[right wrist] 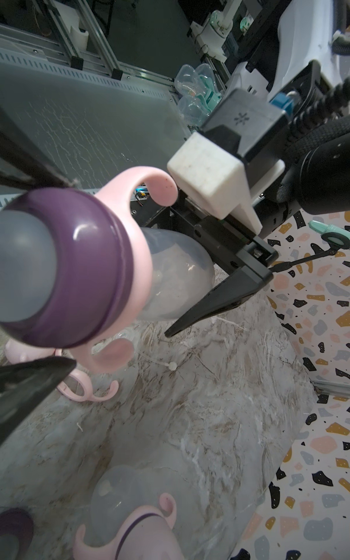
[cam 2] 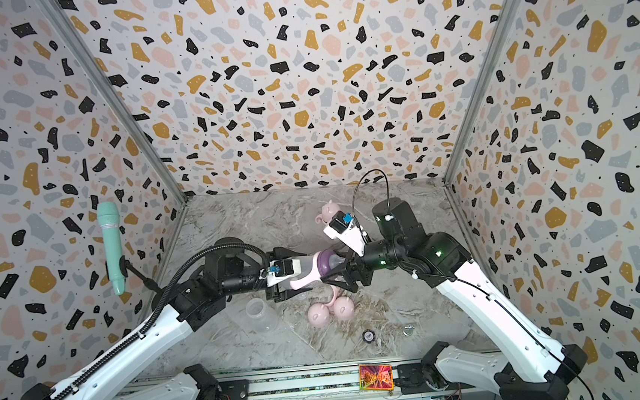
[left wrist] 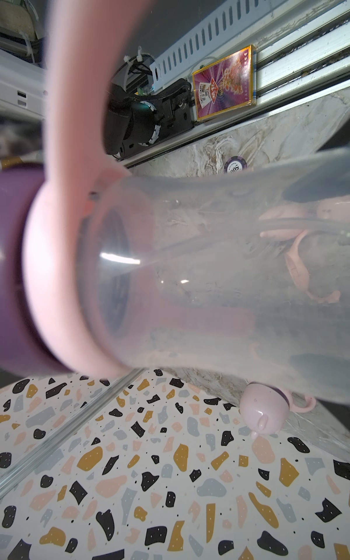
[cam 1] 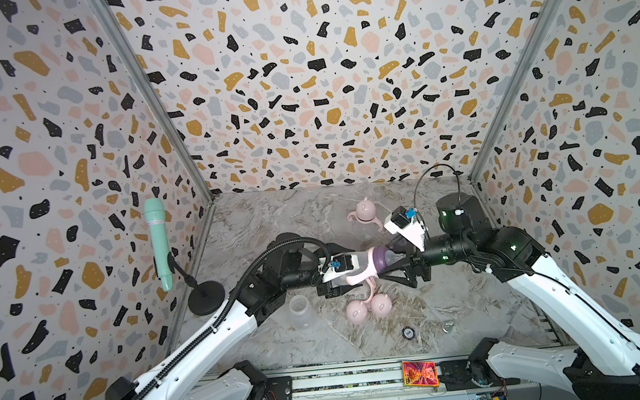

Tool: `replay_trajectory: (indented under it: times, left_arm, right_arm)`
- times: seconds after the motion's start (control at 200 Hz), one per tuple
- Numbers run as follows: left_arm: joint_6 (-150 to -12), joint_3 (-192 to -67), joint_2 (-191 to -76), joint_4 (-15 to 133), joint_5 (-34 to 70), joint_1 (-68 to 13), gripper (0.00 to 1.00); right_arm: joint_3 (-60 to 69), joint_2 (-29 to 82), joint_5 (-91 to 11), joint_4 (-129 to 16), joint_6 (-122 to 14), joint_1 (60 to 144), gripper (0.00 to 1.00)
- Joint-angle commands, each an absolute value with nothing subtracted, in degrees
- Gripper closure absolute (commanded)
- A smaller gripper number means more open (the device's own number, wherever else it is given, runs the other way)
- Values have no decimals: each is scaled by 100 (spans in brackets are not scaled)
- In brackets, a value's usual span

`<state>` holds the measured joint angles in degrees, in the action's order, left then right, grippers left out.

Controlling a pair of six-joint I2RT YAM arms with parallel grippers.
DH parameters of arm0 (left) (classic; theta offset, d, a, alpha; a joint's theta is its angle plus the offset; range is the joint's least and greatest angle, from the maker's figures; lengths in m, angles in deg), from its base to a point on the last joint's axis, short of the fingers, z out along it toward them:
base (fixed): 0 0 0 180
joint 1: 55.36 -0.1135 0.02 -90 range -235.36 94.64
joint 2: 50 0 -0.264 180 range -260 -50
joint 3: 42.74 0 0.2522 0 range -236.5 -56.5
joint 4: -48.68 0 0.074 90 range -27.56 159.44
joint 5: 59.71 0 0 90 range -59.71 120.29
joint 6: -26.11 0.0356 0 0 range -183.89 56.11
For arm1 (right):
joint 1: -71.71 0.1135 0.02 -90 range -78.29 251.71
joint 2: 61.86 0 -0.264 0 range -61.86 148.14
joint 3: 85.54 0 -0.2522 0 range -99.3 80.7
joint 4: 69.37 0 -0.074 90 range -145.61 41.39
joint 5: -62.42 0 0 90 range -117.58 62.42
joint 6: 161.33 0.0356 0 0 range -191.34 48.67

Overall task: Assemble the baby bottles
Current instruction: Screw the nipple onto the baby bottle.

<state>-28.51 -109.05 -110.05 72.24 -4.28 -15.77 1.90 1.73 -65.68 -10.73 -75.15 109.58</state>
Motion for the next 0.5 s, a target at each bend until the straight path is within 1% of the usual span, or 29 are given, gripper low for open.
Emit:
replay_trajectory:
  times: [0.0,0.03,0.09,0.13,0.165,0.225,0.35,0.421,0.496]
  left_arm:
    - [-2803,-10977,-10930,6894,-579,-1577,100]
    - [-2802,-10984,-10927,6894,-566,-1572,100]
    - [-2842,-10984,-10908,6862,-512,-1572,100]
    - [-2868,-10970,-10886,6815,-454,-1572,100]
    - [-2914,-10929,-10859,6700,-331,-1572,100]
    - [-3086,-10781,-10787,6337,35,-1570,100]
    - [-3115,-10506,-10621,5740,855,-1564,100]
    - [-3056,-10273,-10474,5269,1423,-1555,100]
    - [-2655,-9886,-10295,4688,2099,-1497,100]
  right_arm:
    - [103,104,-6698,-1197,-7446,10933,22]
    - [145,108,-6702,-1232,-7433,10939,23]
    - [209,123,-6698,-1301,-7390,10922,31]
    - [265,130,-6723,-1369,-7356,10900,39]
    - [336,137,-6778,-1441,-7284,10869,47]
    - [433,163,-6941,-1550,-7163,10790,59]
    - [617,204,-7335,-1819,-6838,10601,73]
    - [757,237,-7600,-2067,-6559,10470,84]
    - [916,280,-7943,-2443,-6155,10306,95]
